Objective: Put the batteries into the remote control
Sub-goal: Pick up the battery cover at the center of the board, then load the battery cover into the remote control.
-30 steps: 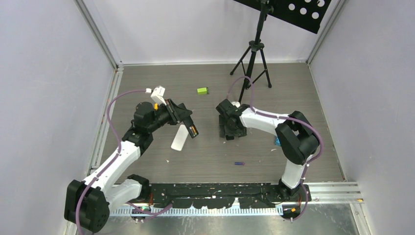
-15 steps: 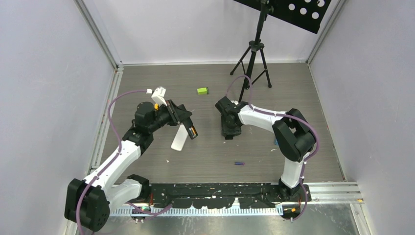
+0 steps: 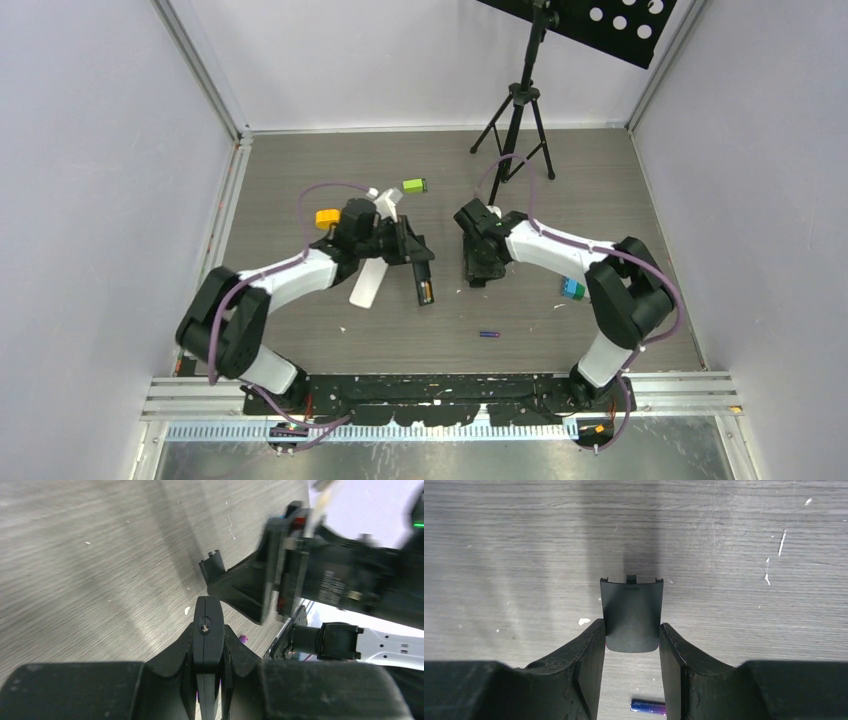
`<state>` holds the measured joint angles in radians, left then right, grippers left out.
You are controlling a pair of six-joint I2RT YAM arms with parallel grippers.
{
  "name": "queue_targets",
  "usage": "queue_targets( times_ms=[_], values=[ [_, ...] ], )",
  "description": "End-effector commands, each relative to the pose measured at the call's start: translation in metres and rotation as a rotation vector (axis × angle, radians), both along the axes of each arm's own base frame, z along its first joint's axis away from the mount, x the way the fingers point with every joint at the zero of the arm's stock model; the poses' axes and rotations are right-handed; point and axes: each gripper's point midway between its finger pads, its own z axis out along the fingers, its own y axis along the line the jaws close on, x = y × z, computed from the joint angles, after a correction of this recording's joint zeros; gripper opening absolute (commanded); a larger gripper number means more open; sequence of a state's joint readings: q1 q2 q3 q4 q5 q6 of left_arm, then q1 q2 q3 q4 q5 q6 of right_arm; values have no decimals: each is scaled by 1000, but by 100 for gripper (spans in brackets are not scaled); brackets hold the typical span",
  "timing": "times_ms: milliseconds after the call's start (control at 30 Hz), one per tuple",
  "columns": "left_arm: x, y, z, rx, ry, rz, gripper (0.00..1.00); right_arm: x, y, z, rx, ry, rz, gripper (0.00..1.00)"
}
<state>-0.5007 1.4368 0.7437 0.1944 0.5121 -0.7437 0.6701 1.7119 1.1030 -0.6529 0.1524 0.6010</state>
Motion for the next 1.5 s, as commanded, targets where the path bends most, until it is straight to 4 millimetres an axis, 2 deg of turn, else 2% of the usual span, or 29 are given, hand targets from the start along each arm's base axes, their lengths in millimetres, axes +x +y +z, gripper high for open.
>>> queue_targets(
  times_ms=[0,233,367,600,1000,1467],
  values=[
    [10,-38,6,-56,-13,-56,9,-1,2,28,73,-73,25,41],
    [35,-57,-22,-74,60,7,4,-12,17,42,223,-104,56,41],
    [35,-68,-27,-142,117,-7,3,-17,37,56,377,-142,86,42],
    [30,-77,-25,-200,180,-43,0,-24,52,78,540,-214,133,42],
    [26,-80,-13,-233,232,-57,0,-34,62,68,523,-196,201,42],
    [27,-79,-10,-212,203,-69,0,-43,48,49,396,-167,240,43]
  ],
)
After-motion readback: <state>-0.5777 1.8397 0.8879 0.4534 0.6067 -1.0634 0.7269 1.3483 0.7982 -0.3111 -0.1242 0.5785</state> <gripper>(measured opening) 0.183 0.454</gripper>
